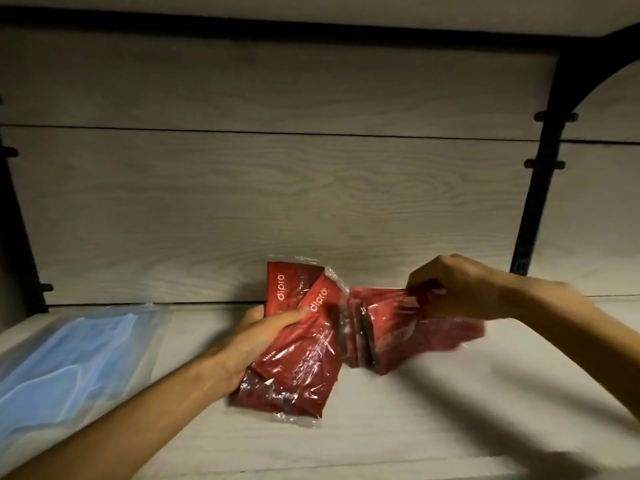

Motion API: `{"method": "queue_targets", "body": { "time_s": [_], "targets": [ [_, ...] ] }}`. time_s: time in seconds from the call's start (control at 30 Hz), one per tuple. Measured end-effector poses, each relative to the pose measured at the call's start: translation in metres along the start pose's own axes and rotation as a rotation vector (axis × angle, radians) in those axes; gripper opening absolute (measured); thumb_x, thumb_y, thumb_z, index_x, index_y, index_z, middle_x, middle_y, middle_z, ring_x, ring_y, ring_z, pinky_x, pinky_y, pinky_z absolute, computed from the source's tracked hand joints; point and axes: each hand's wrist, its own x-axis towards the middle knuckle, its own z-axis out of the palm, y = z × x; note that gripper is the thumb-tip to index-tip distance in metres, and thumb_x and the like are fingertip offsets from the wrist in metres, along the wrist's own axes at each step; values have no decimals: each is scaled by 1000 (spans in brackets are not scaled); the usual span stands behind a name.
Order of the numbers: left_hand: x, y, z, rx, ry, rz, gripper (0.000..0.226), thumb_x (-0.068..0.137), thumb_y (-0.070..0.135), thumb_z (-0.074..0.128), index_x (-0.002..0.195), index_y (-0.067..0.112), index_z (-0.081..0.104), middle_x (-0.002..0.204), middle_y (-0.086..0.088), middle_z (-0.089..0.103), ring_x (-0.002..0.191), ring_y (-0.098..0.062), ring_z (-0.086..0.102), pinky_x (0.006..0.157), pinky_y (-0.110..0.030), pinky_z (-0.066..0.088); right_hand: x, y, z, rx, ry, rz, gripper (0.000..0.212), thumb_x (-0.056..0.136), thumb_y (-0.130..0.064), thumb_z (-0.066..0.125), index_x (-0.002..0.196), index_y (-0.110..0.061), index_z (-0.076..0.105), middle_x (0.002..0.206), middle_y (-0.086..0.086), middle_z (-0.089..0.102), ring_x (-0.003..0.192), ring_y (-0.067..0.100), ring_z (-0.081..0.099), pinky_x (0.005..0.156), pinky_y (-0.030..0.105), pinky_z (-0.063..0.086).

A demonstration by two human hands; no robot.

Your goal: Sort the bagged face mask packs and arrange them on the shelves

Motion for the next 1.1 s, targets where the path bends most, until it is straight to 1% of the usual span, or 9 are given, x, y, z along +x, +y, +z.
{"method": "queue_targets", "body": {
  "time_s": [0.13,0.33,0.43,0.53,0.67,0.83,0.9,1.03,1.1],
  "targets": [
    [1,-3,0,23,-9,35,31,84,38,76,107,17,76,95,-7,80,84,-21,77,60,-24,58,1,-29,-16,-29,-58,-88,24,85,-12,71,97,-32,75,98,-15,73,93,3,66,87,28,55],
    [9,-4,-1,-55,-116,14,42,77,56,76,106,26,80,104,-5,79,92,-17,76,73,-20,58,8,-79,-16,-87,-113,-196,39,82,-20,69,114,-41,71,103,-15,74,95,9,68,84,32,57],
    [17,-5,-3,-202,-114,-5,25,75,37,68,81,19,84,81,-8,79,69,-15,76,63,-20,58,15,-96,3,-119,-51,-259,62,82,-28,69,139,-43,50,120,-10,71,106,15,68,87,34,56],
    [20,-10,-7,-211,-92,-36,36,90,25,56,69,12,83,72,-10,77,59,-15,73,56,-19,55,19,-100,15,-176,-18,-325,67,83,-33,70,144,-40,42,122,-9,70,101,17,68,80,32,56],
    [13,-3,-6,-98,-120,0,34,78,39,72,94,11,82,97,-18,77,78,-24,75,73,-28,60,18,-94,22,-227,93,-358,66,81,-29,65,142,-42,47,128,-12,64,103,18,67,75,31,54],
    [-3,2,-7,-89,-169,78,41,91,43,66,112,9,76,113,-18,74,99,-26,72,86,-30,55,10,-76,28,-241,184,-372,41,79,-33,68,120,-34,65,123,-10,53,106,17,60,80,36,53],
    [-2,6,-3,-147,-197,61,39,96,44,60,106,12,80,104,-11,78,92,-20,75,83,-27,58,5,-69,31,-295,234,-388,42,75,-37,69,117,-31,67,128,-6,54,114,18,54,86,35,52],
    [5,6,-1,-207,-208,62,45,94,12,52,58,9,79,61,-9,73,51,-13,70,51,-17,54,-2,-65,33,-364,297,-435,54,68,-42,67,121,-33,67,156,1,41,143,25,37,104,39,45],
    [4,10,3,-161,-183,29,21,79,17,66,67,9,81,67,-11,74,57,-16,71,58,-20,56,-2,-66,33,-381,293,-448,59,70,-43,68,127,-32,64,164,1,28,151,25,24,111,40,39]
  ]
}}
